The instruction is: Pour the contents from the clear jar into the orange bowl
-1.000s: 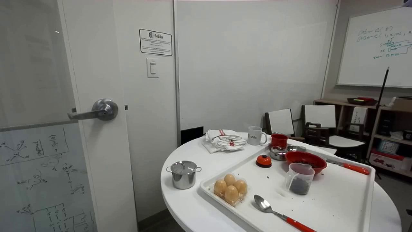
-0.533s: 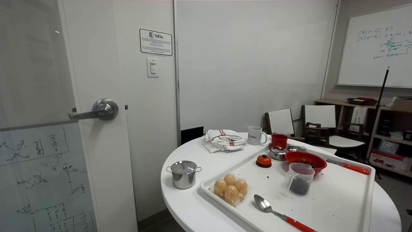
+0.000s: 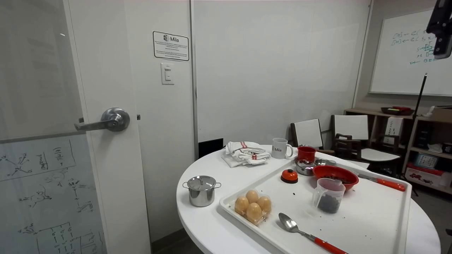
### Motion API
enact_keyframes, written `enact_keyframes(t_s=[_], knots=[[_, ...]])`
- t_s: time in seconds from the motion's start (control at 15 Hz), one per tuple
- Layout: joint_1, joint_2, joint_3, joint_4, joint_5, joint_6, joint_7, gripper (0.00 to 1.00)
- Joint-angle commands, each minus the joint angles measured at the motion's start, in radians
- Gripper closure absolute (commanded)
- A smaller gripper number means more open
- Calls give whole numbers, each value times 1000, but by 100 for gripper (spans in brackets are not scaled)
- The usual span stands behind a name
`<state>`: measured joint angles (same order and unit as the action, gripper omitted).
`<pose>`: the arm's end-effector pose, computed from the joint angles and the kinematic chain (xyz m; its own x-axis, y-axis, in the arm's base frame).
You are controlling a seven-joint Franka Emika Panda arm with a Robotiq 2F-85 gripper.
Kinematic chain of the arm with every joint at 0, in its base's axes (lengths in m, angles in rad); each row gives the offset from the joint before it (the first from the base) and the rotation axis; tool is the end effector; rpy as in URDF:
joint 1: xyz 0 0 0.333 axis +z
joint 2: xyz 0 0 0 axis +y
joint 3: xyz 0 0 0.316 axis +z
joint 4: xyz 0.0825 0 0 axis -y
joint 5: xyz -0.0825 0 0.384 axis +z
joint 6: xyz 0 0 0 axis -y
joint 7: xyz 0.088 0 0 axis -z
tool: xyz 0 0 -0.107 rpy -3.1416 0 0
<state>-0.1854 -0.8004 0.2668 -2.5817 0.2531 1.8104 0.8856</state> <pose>0.3181 0.0539 0.4982 0.5900 -0.8067 -0.0342 -0.8072 -0.5883 -0.0472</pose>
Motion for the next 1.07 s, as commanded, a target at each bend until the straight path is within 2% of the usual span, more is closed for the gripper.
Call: enact_keyframes(t_s=[0.0,0.27,0.47,0.87,1.0], knots=[[33,20,-24,4,-23,10,26,0],[36,171,35,40,-15,50,139,0],[46,336,71,73,-30,126,255,0],[74,653,9,159,-30,331,464,0],[94,752,-36,209,-15,345,494,0]])
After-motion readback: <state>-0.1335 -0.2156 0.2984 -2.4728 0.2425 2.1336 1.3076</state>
